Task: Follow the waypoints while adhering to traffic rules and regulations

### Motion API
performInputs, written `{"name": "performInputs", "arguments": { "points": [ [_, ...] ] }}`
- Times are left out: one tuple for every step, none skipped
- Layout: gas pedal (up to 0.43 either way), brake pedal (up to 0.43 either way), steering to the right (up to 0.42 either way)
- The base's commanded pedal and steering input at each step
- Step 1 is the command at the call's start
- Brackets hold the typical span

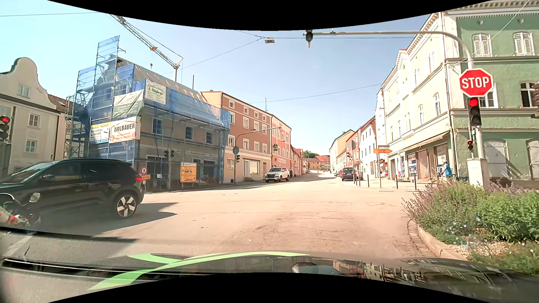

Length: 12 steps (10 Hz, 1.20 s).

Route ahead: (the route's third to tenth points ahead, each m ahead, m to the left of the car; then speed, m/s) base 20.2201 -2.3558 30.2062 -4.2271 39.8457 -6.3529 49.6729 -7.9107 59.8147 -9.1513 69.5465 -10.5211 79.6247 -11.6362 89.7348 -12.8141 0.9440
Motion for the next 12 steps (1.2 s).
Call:
{"name": "performInputs", "arguments": {
  "points": [
    [0.039, 0.0, 0.011],
    [0.039, 0.0, 0.013],
    [0.039, 0.0, 0.013],
    [0.039, 0.0, 0.013],
    [0.039, 0.0, 0.013],
    [0.039, 0.0, 0.013],
    [0.047, 0.0, 0.013],
    [0.059, 0.0, 0.013],
    [0.067, 0.0, 0.013],
    [0.067, 0.0, 0.013],
    [0.067, 0.0, 0.013],
    [0.067, 0.0, 0.013]
  ]
}}
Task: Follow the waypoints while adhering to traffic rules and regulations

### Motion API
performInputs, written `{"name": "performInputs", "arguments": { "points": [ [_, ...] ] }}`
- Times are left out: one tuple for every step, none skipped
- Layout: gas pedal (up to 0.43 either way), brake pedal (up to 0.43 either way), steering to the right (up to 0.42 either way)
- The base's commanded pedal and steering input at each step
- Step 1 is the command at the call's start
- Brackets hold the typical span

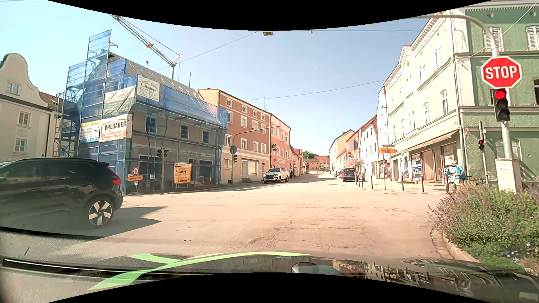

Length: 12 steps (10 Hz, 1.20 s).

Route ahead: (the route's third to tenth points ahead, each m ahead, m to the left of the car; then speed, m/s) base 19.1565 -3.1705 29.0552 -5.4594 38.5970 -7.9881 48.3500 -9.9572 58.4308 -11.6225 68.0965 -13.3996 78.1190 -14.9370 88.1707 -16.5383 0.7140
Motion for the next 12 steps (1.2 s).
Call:
{"name": "performInputs", "arguments": {
  "points": [
    [0.067, 0.0, 0.013],
    [0.067, 0.0, 0.013],
    [0.067, 0.0, 0.013],
    [0.067, 0.0, 0.013],
    [0.059, 0.0, 0.013],
    [0.039, 0.0, 0.013],
    [0.02, 0.0, 0.013],
    [0.0, 0.0, 0.013],
    [0.0, 0.0, 0.013],
    [0.0, 0.0, 0.013],
    [0.0, 0.0, 0.013],
    [0.0, 0.0, 0.013]
  ]
}}
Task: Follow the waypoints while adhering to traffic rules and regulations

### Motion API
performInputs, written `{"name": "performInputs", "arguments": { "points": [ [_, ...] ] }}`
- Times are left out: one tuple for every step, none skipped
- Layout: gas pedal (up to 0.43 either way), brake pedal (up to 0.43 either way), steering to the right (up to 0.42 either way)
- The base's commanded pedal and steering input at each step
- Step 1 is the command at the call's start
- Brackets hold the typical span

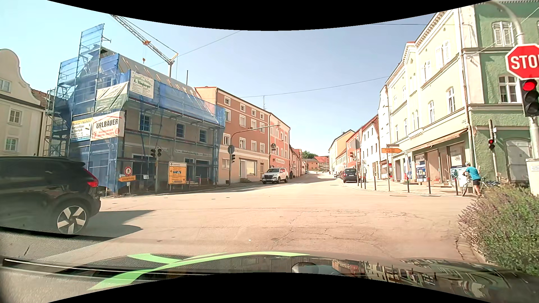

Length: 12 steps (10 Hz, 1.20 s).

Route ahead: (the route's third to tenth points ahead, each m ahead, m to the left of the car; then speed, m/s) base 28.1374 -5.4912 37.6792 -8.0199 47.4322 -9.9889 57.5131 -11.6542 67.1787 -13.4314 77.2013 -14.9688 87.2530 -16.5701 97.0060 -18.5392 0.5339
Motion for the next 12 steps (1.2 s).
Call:
{"name": "performInputs", "arguments": {
  "points": [
    [0.0, 0.0, 0.013],
    [0.0, 0.0, 0.013],
    [0.0, 0.0, 0.013],
    [0.0, 0.0, 0.013],
    [0.0, 0.0, 0.013],
    [0.0, 0.0, 0.013],
    [0.0, 0.0, 0.013],
    [0.0, 0.0, 0.013],
    [0.0, 0.0, 0.013],
    [0.0, 0.0, 0.013],
    [0.0, 0.0, 0.013],
    [0.0, 0.0, 0.013]
  ]
}}
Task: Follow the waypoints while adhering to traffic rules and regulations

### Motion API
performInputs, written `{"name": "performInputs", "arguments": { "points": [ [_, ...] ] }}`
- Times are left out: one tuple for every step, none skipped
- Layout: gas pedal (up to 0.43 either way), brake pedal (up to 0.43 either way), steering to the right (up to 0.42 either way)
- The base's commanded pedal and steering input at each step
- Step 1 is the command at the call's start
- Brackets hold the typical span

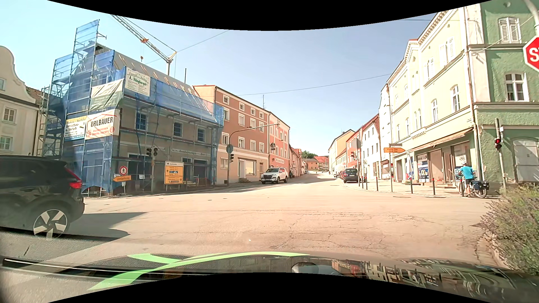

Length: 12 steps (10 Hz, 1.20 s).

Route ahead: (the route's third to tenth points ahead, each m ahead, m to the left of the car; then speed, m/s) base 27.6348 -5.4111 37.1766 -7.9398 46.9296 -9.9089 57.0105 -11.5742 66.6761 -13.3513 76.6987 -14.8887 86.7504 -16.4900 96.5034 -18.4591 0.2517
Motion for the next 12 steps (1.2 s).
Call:
{"name": "performInputs", "arguments": {
  "points": [
    [0.0, 0.0, 0.013],
    [0.0, 0.0, 0.013],
    [0.0, 0.0, 0.013],
    [0.0, 0.0, 0.013],
    [0.0, 0.0, 0.013],
    [0.0, 0.0, 0.013],
    [0.0, 0.0, 0.013],
    [0.0, 0.0, 0.013],
    [0.0, 0.0, 0.013],
    [0.0, 0.0, 0.013],
    [0.0, 0.049, 0.013],
    [0.0, 0.152, 0.013]
  ]
}}
